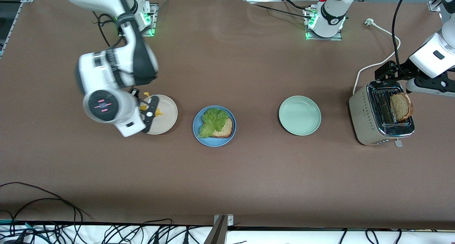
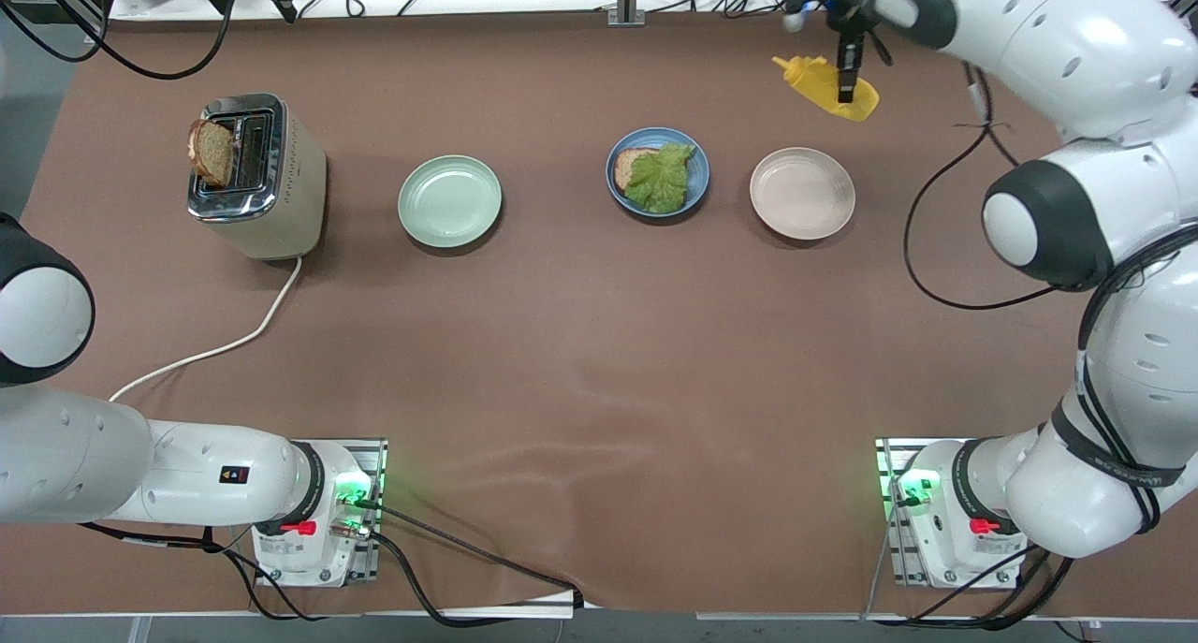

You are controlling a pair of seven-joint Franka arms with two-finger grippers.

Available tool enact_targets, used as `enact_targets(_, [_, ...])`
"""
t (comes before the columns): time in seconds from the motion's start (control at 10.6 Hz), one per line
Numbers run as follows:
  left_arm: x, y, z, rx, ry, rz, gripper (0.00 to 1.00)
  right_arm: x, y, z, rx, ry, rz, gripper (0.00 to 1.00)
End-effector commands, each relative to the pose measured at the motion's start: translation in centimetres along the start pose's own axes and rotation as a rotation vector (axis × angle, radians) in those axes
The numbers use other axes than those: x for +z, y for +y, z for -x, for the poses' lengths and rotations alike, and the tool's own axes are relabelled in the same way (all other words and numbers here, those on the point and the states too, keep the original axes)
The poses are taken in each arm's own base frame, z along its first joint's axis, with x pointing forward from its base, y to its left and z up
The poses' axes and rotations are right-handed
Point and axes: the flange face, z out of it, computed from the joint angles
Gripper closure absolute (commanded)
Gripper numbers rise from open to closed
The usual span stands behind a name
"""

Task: Make sandwich in blue plate with both arms
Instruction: 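Carry the mustard bottle back beside the white plate with the right gripper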

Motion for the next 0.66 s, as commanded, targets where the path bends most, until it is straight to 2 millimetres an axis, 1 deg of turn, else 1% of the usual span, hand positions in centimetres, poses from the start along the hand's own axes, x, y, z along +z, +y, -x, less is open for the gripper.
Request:
enact_targets(0.0, [1.0, -1.3, 0.0, -0.022, -0.009, 0.007, 0.0, 0.0, 2.8, 5.2, -0.132, 0.23, -0.112, 0.9])
enact_targets(0.09, [1.4, -2.2, 0.0, -0.038, -0.017, 0.007, 0.0, 0.3, 3.9, 7.0, -0.189, 0.308, -0.131, 0.9])
enact_targets(0.19, [1.8, -3.3, 0.0, -0.052, -0.023, 0.006, 0.0, 0.9, 4.5, 8.6, -0.26, 0.353, -0.158, 0.9])
enact_targets(0.28, [2.2, -4.0, -0.1, -0.057, -0.028, 0.006, 0.0, 1.5, 5.0, 10.0, -0.33, 0.411, -0.185, 0.9])
enact_targets(0.38, [2.6, -4.4, -0.4, -0.062, -0.023, 0.005, 0.0, 2.1, 5.8, 12.0, -0.403, 0.459, -0.195, 0.9])
enact_targets(0.47, [2.9, -5.4, -0.3, -0.08, -0.026, 0.004, 0.0, 2.8, 6.0, 13.2, -0.485, 0.497, -0.208, 0.9])
enact_targets(0.56, [3.6, -5.8, -0.6, -0.086, -0.03, 0.003, 0.0, 3.6, 6.9, 15.2, -0.515, 0.543, -0.211, 0.9])
